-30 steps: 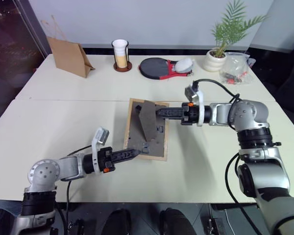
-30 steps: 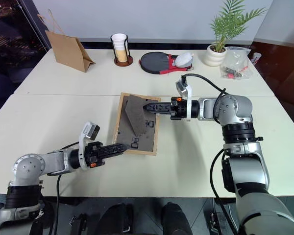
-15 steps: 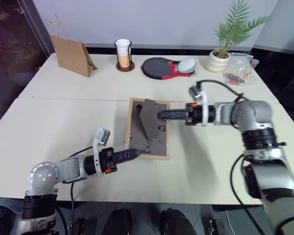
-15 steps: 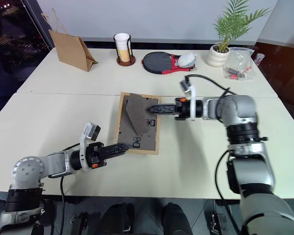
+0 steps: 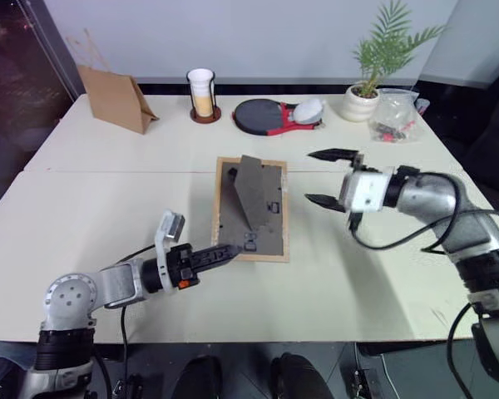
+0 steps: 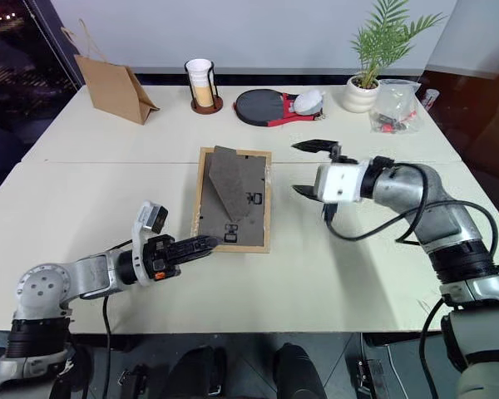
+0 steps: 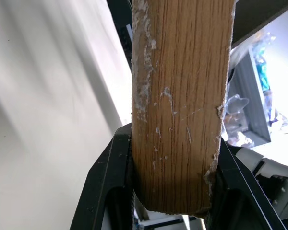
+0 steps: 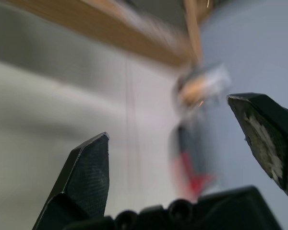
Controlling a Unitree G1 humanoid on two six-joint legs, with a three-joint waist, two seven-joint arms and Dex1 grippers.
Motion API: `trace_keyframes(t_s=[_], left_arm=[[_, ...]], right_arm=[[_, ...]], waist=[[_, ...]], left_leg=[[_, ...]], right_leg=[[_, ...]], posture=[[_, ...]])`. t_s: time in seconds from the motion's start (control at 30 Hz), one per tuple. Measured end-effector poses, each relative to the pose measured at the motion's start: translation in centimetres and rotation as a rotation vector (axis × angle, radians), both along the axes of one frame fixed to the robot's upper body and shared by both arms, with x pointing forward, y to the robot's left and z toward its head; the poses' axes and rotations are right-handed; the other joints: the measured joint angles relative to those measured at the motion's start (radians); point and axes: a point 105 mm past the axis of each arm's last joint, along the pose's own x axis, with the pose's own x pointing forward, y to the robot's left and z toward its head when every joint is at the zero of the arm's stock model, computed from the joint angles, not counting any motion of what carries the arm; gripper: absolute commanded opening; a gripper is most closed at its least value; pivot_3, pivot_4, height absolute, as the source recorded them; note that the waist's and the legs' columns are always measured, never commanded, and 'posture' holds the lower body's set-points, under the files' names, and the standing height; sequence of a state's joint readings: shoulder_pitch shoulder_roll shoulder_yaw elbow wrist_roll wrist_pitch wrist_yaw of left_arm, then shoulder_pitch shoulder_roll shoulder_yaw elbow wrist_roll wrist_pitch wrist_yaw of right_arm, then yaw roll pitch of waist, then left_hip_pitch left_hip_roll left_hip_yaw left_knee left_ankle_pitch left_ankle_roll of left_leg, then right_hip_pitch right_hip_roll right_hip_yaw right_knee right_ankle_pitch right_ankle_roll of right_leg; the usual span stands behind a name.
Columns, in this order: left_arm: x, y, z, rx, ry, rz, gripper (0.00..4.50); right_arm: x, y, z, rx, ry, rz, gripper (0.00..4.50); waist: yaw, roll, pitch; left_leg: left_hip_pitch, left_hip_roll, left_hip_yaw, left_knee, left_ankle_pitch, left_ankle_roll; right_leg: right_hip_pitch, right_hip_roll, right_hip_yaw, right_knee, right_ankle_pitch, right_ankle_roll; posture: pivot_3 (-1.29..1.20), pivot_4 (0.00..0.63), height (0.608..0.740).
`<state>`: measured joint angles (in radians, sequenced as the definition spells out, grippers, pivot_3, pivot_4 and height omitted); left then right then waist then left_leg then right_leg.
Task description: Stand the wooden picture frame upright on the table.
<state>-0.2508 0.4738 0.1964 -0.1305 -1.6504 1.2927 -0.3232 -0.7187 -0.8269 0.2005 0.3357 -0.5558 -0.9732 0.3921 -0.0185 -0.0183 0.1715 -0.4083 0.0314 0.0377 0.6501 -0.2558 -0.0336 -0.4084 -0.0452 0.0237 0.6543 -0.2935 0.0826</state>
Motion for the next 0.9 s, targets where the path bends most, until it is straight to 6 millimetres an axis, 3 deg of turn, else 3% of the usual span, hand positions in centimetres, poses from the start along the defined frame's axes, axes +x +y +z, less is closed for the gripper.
trace_keyframes(t_s=[0.27,0.57,0.67,0.83,0.9], left_arm=[[-0.1,0.2,0.1,-0.038,0.066,0.009,1.07],[-1.1,-0.3,0.0,-0.039,0.119,-0.010,1.07],[-1.2,-0.5,0.1,-0.035,0.112,-0.017,1.07],[-0.9,-0.6,-0.1,-0.024,0.115,0.005,1.07],[-0.9,-0.6,0.0,-0.017,0.107,0.008,1.07]], right_arm=[[-0.6,2.0,-0.9,-0.014,-0.314,0.216,4.44],[0.5,2.7,-1.8,-0.031,-0.387,0.274,4.44],[0.5,2.9,-2.4,-0.032,-0.380,0.289,3.70],[0.3,3.4,-2.4,-0.026,-0.392,0.320,1.20],[0.3,3.4,-2.2,-0.010,-0.393,0.323,1.05]], waist=[[0.002,0.000,0.000],[0.003,0.000,0.000],[0.004,0.000,0.000],[0.001,0.000,0.000],[0.001,0.000,0.000]], left_leg=[[0.000,0.000,0.000,0.000,0.002,-0.003],[0.001,0.000,0.000,0.000,0.002,-0.003],[0.001,-0.001,0.000,0.000,0.002,-0.003],[0.001,-0.001,0.000,0.000,0.002,-0.003],[0.001,0.000,-0.001,0.001,0.002,-0.003]], right_leg=[[-0.001,-0.002,0.000,0.002,0.000,0.000],[0.000,-0.001,0.001,0.003,0.000,-0.001],[0.000,-0.001,0.001,0.003,0.000,0.000],[0.000,-0.001,0.001,0.005,0.000,0.000],[0.000,-0.001,0.001,0.005,0.000,0.000]], posture=[[0.00,0.150,0.740],[0.00,0.150,0.740],[0.00,0.150,0.740],[0.00,0.150,0.740],[0.00,0.150,0.740]])
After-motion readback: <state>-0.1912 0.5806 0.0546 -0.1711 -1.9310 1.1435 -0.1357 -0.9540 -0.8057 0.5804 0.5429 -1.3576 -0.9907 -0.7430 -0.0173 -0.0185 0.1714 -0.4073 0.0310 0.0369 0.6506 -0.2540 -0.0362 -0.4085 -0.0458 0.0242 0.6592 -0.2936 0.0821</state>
